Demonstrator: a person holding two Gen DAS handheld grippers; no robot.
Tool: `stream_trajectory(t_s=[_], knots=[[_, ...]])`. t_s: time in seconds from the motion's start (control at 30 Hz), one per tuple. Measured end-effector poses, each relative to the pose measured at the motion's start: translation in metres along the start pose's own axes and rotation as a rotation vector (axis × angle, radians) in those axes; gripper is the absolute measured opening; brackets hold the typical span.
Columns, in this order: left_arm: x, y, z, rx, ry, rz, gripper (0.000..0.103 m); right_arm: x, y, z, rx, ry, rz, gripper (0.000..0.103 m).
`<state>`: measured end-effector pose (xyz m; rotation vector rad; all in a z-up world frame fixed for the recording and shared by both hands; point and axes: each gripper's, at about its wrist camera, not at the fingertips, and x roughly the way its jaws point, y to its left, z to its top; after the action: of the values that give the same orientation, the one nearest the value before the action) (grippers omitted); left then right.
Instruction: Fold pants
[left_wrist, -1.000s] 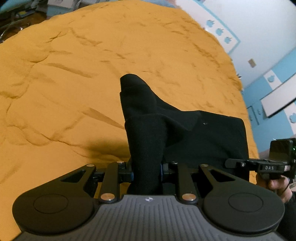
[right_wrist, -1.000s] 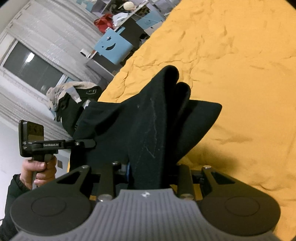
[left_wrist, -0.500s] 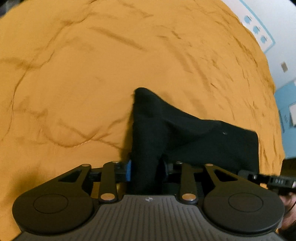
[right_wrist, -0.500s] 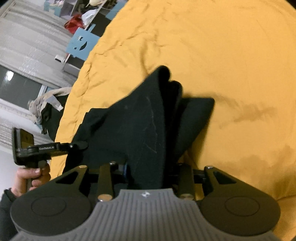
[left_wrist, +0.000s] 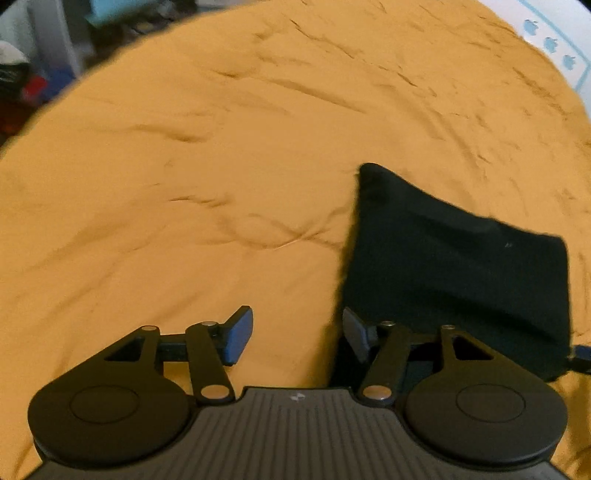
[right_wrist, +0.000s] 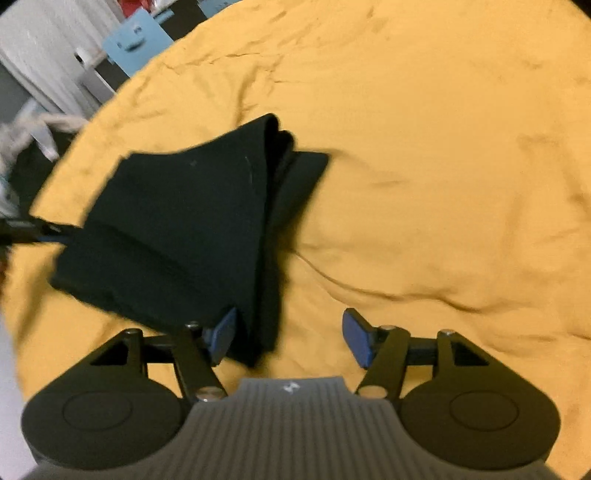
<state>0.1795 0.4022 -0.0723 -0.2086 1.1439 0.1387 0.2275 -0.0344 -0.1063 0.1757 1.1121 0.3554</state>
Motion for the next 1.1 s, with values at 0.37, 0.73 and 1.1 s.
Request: stream_trajectory(t_s=[0.37, 0.73, 1.1], knots=[[-0.111, -0.091, -0.087, 0.062, -0.211, 0.004, 0.083, -0.093, 0.093, -0.042, -0.066, -0.259, -0.046, 0.082], [-0.145, -0.165, -0.121, 0.116, -0.280, 0.143, 0.091, -0.146, 0.163, -0.077, -0.053, -0.358, -0.182, 0.082], [-0.156, -0.180, -0.147, 0.106, -0.289, 0.149, 0.091, -0.151, 0.167, -0.091, -0.049, -0.323, -0.208, 0.082]])
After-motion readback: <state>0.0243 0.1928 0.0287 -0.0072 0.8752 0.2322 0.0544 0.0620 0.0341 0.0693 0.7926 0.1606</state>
